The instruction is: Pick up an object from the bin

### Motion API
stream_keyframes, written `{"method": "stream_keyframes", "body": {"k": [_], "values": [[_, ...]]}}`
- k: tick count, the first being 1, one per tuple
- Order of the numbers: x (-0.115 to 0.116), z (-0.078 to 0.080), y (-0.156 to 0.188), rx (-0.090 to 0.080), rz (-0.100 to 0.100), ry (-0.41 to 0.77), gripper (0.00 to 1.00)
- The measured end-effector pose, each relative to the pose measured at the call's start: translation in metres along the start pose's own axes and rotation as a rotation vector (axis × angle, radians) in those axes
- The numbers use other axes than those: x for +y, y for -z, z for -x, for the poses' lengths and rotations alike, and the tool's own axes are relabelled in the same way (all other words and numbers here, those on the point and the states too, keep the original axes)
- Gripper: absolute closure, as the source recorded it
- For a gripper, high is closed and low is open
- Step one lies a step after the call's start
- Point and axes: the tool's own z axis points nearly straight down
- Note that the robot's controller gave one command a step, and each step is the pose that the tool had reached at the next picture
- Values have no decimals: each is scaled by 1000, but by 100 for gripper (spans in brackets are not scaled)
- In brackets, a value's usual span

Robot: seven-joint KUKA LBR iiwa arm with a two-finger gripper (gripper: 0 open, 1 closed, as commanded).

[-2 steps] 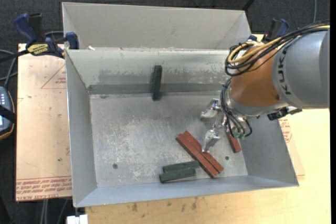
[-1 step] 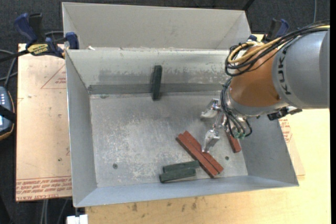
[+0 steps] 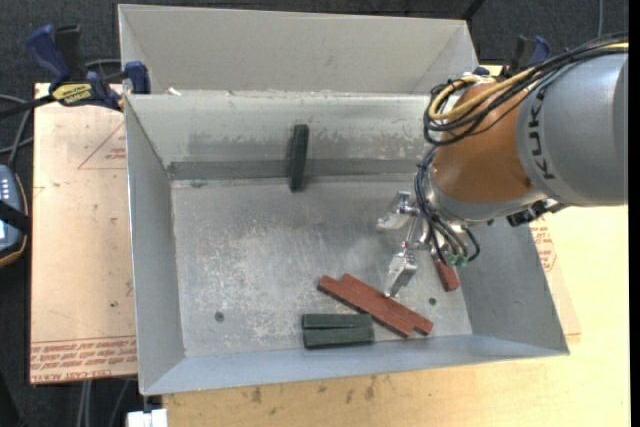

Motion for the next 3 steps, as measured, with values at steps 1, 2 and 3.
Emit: {"method": "stream_keyframes", "body": {"k": [1,2,3], "values": [[12,-22,26,-1,4,74,0],[28,-36,20,8,2,-104,0],[34,-38,18,5,4,-98,0]]}}
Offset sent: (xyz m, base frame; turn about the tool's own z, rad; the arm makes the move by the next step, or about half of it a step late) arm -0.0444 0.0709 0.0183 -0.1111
